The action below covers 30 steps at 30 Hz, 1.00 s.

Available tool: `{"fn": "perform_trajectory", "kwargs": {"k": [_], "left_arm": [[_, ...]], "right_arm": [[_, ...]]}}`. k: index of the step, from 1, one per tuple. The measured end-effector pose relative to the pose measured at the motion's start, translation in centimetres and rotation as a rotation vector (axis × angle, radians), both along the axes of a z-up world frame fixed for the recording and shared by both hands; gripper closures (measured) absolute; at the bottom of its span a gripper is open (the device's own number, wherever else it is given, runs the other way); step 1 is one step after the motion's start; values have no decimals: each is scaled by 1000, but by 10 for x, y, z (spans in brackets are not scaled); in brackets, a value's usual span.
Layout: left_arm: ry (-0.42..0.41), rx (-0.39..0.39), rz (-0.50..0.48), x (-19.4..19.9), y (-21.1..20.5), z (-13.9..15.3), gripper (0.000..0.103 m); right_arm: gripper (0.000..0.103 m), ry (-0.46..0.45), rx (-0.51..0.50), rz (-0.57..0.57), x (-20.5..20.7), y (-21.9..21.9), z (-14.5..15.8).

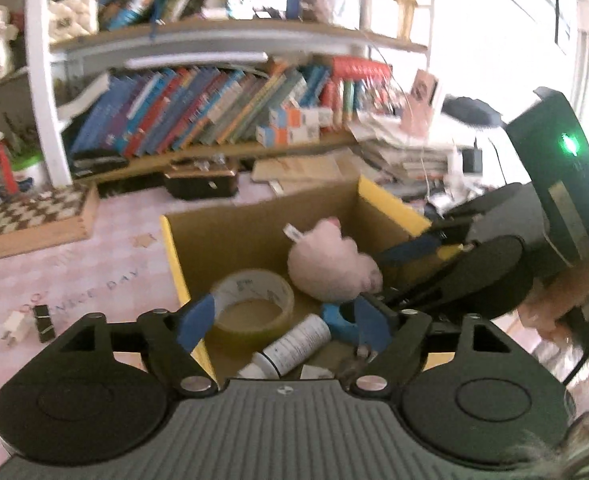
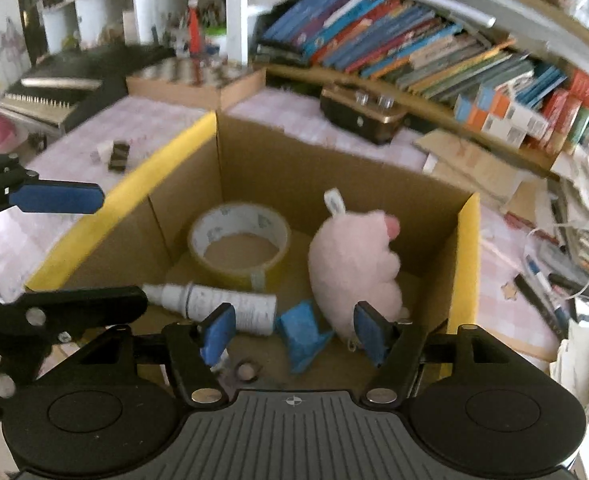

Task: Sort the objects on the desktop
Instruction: 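Open the left gripper to drop the white box while the right gripper releases the toy car, then raise both tools out of the yellow box and pull back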

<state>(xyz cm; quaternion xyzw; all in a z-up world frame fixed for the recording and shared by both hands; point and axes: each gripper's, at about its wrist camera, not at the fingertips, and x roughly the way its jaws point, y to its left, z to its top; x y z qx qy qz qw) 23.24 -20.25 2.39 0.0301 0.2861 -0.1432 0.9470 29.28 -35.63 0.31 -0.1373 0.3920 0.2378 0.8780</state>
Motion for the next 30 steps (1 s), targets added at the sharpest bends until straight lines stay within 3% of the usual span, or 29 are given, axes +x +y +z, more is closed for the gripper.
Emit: {"fn": "perform_trajectory", "kwargs": {"k": [8, 15, 23, 30], "left_arm": [[-89, -51, 97, -29, 24, 26, 15], [-107, -64, 167, -53, 51, 25, 14], [-101, -74, 211, -81, 86, 13, 14], [-91, -67, 206, -105, 115, 4, 13]], "right_arm": [[34, -153, 93, -120, -30, -13, 26], [34, -228, 147, -285, -61, -29, 33], [34, -255, 164, -446, -104, -29, 26], [34, -222, 162, -543, -145, -4, 9]]}}
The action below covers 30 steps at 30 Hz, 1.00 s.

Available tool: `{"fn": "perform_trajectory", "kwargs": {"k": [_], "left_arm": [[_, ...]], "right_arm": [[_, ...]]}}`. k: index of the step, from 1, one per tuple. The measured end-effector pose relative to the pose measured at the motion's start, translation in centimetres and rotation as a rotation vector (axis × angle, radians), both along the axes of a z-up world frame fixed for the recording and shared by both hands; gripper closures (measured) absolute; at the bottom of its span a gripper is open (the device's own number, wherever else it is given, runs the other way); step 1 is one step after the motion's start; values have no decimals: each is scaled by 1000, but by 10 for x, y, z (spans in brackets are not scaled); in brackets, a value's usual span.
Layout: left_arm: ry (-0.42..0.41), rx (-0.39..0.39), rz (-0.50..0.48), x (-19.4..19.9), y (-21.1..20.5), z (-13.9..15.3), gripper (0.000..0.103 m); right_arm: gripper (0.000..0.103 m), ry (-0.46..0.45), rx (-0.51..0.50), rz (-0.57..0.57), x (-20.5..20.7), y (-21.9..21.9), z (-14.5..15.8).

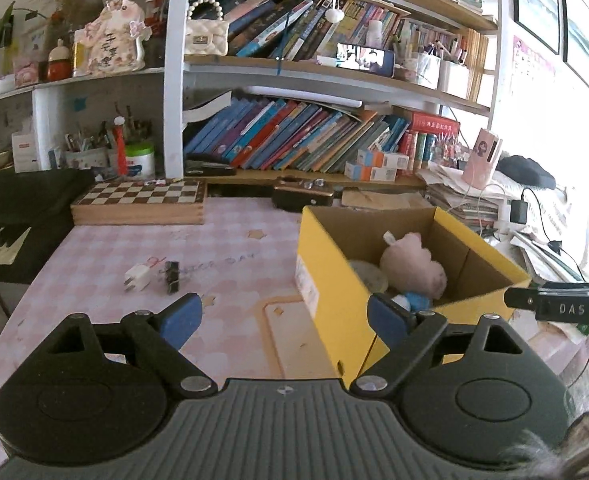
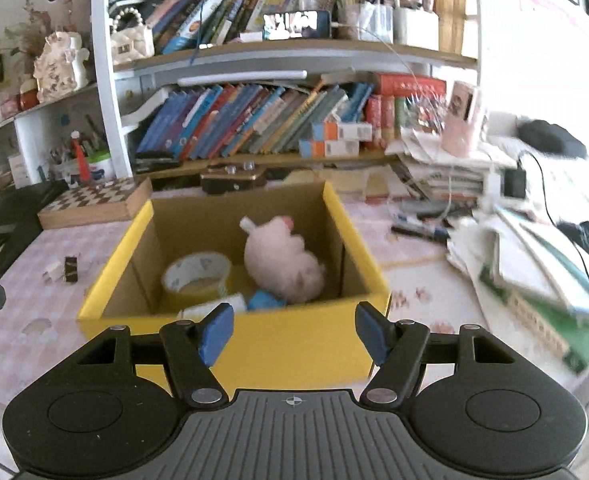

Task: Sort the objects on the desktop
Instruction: 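Raise both tools out of the yellow box and pull back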

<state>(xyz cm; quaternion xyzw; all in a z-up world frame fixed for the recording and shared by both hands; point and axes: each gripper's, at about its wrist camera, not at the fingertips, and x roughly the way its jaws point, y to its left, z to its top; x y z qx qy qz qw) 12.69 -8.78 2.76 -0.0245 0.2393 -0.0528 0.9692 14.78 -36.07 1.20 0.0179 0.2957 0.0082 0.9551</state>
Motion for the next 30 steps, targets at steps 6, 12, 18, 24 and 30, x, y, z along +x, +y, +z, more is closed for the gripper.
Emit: {"fn": "perform_trajectory", "kwargs": {"k": [6, 12, 18, 24, 30], "left_arm": [[31, -4, -21, -20, 27, -9, 13], [53, -10, -34, -39, 49, -17, 13], [83, 5, -34, -54, 65, -27, 13], [95, 15, -43, -68, 80, -32, 5], [99, 18, -47, -78, 95, -33, 4]], "right_arm": [[34, 29, 15, -26, -29, 35, -8], [34, 45, 43, -54, -54, 69, -16], [34, 60, 58, -77, -77, 100, -24], [34, 90, 60, -41, -90, 131, -32], [33, 107, 52, 27, -98, 163, -36]]}}
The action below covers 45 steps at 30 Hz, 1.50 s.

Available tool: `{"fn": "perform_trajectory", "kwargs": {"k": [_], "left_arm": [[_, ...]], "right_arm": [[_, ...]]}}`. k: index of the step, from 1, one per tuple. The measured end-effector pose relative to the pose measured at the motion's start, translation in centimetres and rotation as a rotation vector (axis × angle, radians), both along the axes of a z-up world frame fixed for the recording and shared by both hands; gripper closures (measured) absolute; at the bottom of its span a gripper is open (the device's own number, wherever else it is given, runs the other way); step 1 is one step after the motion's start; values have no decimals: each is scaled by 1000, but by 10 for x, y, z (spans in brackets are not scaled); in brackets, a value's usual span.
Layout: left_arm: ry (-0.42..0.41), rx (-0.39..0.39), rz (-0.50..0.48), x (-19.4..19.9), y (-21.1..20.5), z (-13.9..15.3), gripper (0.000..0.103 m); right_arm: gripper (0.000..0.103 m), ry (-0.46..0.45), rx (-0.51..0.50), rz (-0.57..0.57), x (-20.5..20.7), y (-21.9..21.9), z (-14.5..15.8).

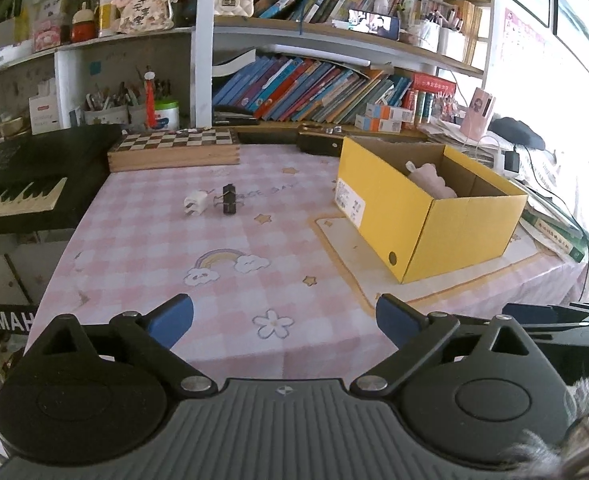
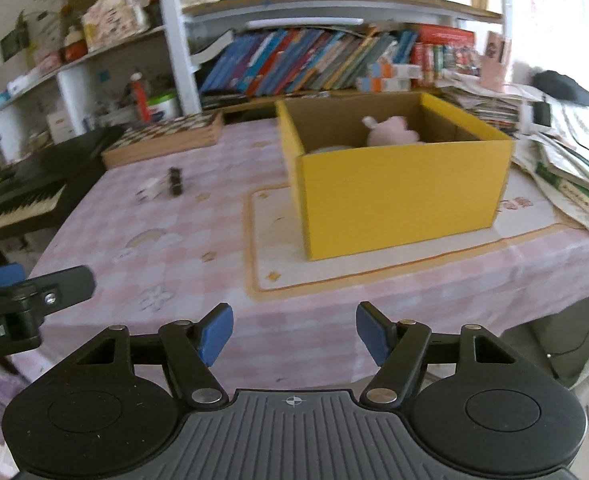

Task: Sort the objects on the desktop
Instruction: 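Raise both tools out of the yellow box and pull back, then move both tools toward the white charger plug and black binder clip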

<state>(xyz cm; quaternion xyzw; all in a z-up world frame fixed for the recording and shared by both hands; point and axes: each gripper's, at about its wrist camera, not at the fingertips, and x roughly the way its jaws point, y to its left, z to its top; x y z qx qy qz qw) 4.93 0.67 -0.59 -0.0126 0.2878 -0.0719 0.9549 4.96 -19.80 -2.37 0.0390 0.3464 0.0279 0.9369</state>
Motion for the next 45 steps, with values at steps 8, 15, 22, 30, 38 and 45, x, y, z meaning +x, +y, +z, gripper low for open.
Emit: {"fn": "perform_trajectory", "kwargs": {"k": [8, 15, 22, 30, 38, 45], "left_arm": [[5, -6, 30, -10, 27, -1, 4], [-11, -11, 74, -16, 51, 2, 3], [-22, -25, 119, -16, 71, 4, 3], [-10, -33, 144, -6, 79, 0, 3], [-4, -22, 156, 19, 79, -4, 3], [21, -28, 193, 55, 80, -9, 3]], "right_arm": [[33, 3, -2, 42, -3, 31, 0], [30, -11, -14, 106, -1, 59, 3], [29, -24, -32, 163, 6, 83, 7], [29, -19, -41, 193, 21, 93, 4], [29, -8, -32, 213, 51, 95, -2], [29, 13, -41, 241, 86, 93, -8]]}}
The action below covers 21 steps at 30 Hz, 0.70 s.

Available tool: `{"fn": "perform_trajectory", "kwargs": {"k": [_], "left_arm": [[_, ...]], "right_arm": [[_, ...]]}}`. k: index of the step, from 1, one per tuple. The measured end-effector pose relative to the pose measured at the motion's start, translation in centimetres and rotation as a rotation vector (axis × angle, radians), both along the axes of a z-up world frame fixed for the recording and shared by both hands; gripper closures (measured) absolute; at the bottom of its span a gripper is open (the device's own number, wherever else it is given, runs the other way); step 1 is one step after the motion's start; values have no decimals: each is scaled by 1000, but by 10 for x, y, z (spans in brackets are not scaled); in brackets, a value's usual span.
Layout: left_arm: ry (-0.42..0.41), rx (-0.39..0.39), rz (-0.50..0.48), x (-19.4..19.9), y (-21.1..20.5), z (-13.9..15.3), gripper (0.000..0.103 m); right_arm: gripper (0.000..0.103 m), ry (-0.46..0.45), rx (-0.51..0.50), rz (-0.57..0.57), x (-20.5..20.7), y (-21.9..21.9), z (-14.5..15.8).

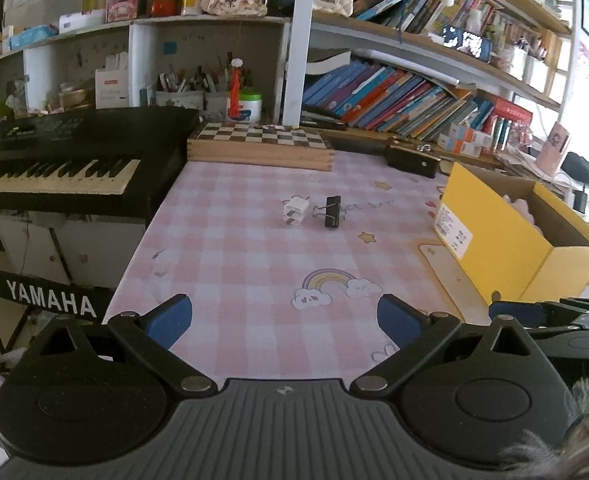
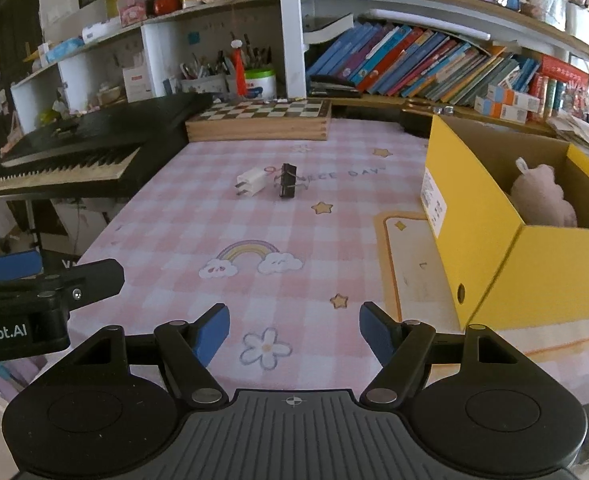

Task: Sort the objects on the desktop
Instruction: 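Move both tools toward the white charger plug and black binder clip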

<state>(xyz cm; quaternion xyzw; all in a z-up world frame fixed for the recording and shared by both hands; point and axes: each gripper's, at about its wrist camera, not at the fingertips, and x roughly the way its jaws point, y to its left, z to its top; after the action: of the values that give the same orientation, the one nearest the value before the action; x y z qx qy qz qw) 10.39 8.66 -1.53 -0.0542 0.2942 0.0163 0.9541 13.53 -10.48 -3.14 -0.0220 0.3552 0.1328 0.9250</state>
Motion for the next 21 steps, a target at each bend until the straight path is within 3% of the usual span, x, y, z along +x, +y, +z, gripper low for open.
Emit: {"fn": "perform_trajectory", "kwargs": {"k": [11, 21], "left_arm": [[43, -21, 34, 57, -11, -11, 3], [21, -2, 83, 101, -14, -4, 3]], "right_arm": [[29, 13, -22, 68, 53, -9, -7], [29, -11, 4, 88, 103, -14, 0]]}}
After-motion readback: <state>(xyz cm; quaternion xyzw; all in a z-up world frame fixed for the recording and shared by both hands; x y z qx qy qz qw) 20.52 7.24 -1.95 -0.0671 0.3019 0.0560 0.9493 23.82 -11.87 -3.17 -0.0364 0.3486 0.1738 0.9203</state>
